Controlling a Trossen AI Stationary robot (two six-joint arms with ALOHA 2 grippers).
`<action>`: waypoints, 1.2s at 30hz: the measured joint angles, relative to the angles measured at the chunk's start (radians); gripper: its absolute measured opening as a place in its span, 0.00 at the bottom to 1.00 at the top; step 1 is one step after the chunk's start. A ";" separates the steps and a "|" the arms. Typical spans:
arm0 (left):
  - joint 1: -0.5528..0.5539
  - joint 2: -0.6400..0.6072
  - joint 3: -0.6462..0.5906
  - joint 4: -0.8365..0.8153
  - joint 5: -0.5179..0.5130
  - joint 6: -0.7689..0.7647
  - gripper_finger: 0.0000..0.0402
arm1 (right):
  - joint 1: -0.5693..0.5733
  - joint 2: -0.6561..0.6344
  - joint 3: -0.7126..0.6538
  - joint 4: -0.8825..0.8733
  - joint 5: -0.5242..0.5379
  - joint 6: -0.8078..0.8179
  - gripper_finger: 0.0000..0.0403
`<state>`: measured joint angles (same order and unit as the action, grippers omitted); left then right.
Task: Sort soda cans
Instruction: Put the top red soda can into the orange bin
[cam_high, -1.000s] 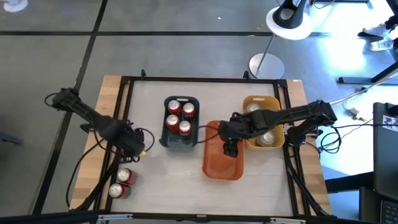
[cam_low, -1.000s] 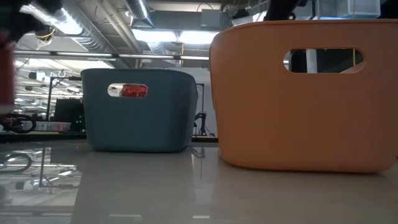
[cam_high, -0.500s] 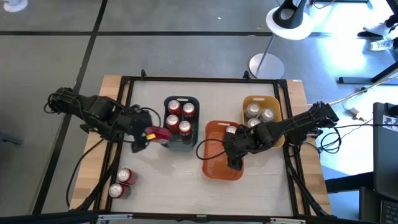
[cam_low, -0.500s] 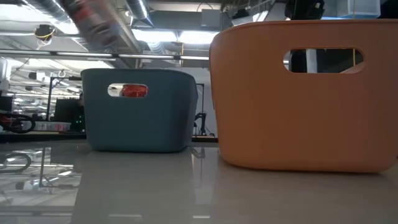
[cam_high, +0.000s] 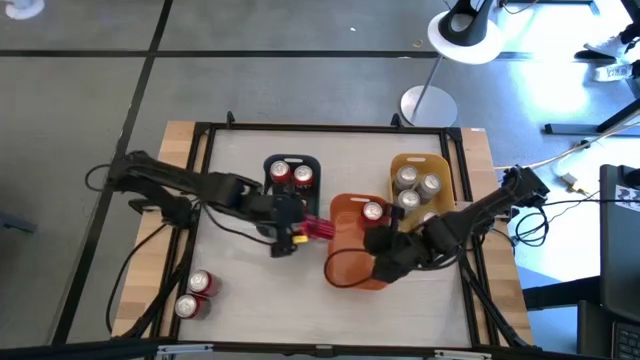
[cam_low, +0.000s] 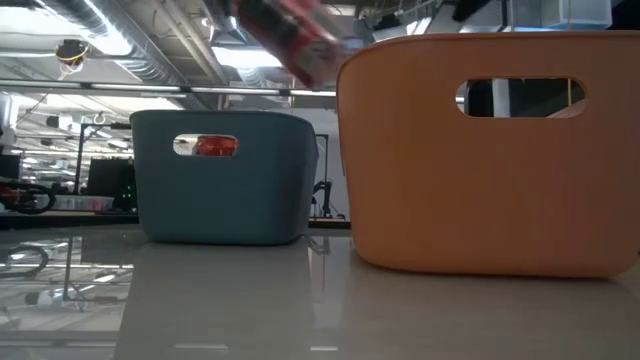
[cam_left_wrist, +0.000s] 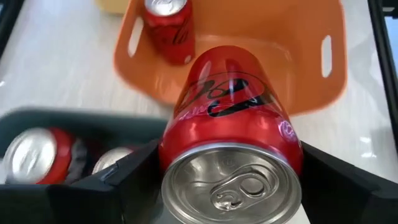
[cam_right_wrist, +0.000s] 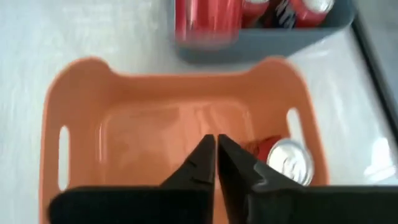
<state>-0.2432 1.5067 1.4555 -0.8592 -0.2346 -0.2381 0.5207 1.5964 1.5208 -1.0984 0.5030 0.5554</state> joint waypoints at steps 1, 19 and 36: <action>0.004 0.024 0.017 0.009 0.006 0.015 0.74 | 0.004 -0.002 0.000 0.012 0.019 -0.015 0.04; 0.024 0.246 0.276 0.057 0.030 0.164 0.74 | 0.003 -0.113 -0.281 0.411 0.089 -0.102 0.01; 0.117 0.342 0.245 0.145 0.029 0.135 0.74 | 0.019 -0.195 -0.404 0.248 -0.001 0.125 0.01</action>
<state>-0.1258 1.8487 1.7000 -0.7139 -0.2053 -0.1031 0.5402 1.4014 1.1172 -0.8503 0.5020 0.6800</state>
